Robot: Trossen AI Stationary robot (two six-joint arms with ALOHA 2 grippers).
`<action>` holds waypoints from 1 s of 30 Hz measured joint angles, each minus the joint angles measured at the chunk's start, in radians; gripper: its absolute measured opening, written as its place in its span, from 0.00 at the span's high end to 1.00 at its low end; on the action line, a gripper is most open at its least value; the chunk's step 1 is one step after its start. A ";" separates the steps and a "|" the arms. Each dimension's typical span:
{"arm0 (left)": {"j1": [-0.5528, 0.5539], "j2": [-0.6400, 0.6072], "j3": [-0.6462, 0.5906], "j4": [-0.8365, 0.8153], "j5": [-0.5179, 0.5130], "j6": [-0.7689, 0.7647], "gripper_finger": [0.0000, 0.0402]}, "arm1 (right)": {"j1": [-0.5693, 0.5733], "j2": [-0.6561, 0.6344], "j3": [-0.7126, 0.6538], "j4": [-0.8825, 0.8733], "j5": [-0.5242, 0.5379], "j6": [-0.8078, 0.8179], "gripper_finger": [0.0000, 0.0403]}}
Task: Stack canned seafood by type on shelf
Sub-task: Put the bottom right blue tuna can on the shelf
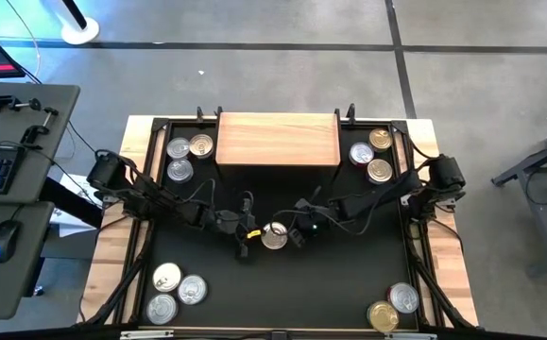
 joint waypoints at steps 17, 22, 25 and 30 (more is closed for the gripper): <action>0.000 -0.002 -0.009 -0.068 -0.014 0.029 1.00 | 0.008 0.002 0.047 0.093 -0.017 0.100 1.00; 0.000 0.004 -0.011 -0.138 -0.003 0.029 1.00 | 0.006 -0.017 0.100 0.112 0.014 0.062 1.00; 0.002 0.007 -0.012 -0.169 -0.008 0.029 1.00 | 0.006 -0.015 0.119 0.105 0.009 0.039 1.00; 0.014 -0.032 -0.010 -0.252 -0.009 0.036 1.00 | -0.009 -0.019 0.148 0.100 0.006 -0.050 1.00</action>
